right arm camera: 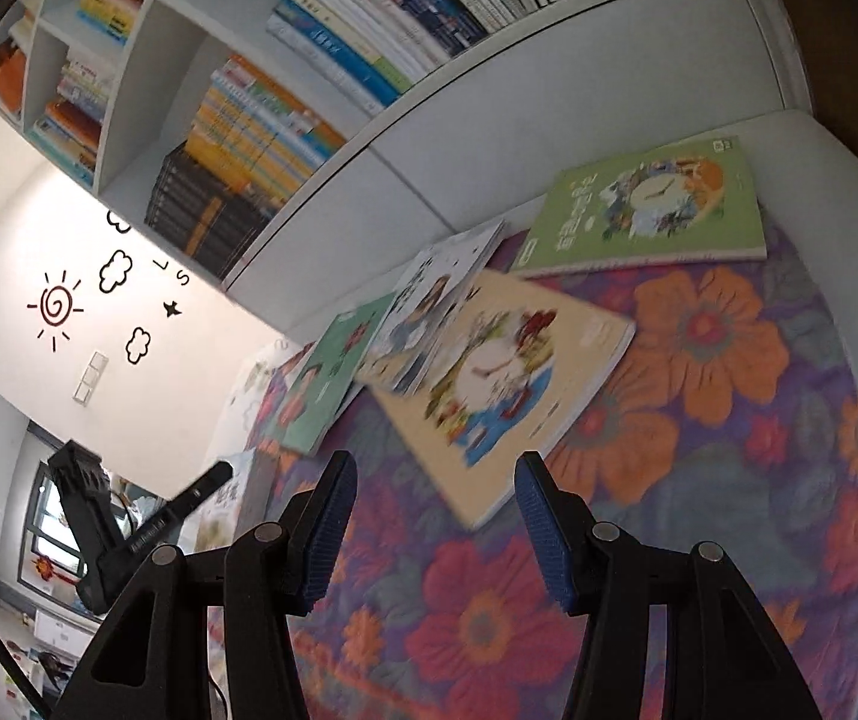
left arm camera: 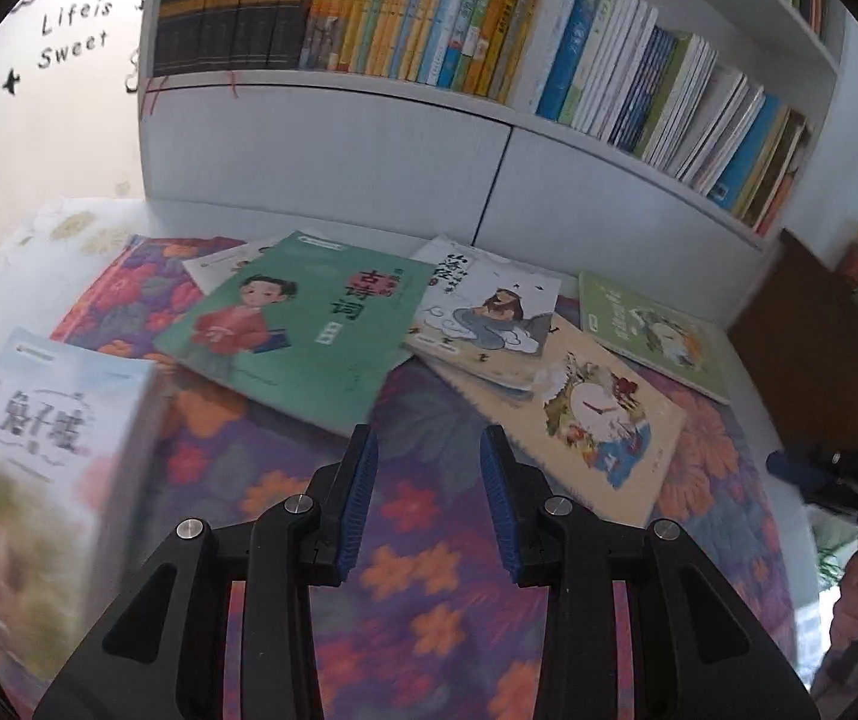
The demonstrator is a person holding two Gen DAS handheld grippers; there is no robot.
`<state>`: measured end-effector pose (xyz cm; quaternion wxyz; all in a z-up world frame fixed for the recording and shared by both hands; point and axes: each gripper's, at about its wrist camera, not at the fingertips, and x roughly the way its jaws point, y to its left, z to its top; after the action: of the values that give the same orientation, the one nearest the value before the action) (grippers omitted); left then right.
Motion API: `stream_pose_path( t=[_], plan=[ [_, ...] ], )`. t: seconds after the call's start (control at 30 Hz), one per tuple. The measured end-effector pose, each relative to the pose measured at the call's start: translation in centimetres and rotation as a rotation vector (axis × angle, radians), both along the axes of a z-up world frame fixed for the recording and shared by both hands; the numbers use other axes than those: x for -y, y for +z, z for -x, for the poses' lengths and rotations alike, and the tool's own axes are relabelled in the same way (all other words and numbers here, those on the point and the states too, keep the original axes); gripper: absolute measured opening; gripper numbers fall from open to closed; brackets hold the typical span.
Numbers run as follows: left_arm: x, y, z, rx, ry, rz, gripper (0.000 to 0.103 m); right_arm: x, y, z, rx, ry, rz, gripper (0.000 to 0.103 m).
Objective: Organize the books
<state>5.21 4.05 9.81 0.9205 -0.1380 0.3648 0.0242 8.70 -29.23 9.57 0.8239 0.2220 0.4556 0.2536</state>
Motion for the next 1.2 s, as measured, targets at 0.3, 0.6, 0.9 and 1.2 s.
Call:
stream_pose_path(
  t=[0.3,0.6,0.9,1.2],
  plan=[
    [6.9,-4.8,-5.6,-0.084,-0.111,-0.005,0.033,-0.4,-5.0,-8.8,0.091,0.02,0.132,0.053],
    [7.4,-8.5,-6.7,-0.086,-0.14,0.032,0.058,-1.0,-8.9,-11.8,0.118,0.064,0.259,0.055],
    [7.7,-8.5,-6.7,-0.081,-0.155,0.029,0.06,-0.1,-9.2,-11.8,0.103,0.052,0.191,0.057],
    [9.0,-8.5,-6.9,-0.075,-0.306,0.049,0.069,-1.1,-9.0,-11.6,0.116,0.128,0.185,0.074]
  ],
)
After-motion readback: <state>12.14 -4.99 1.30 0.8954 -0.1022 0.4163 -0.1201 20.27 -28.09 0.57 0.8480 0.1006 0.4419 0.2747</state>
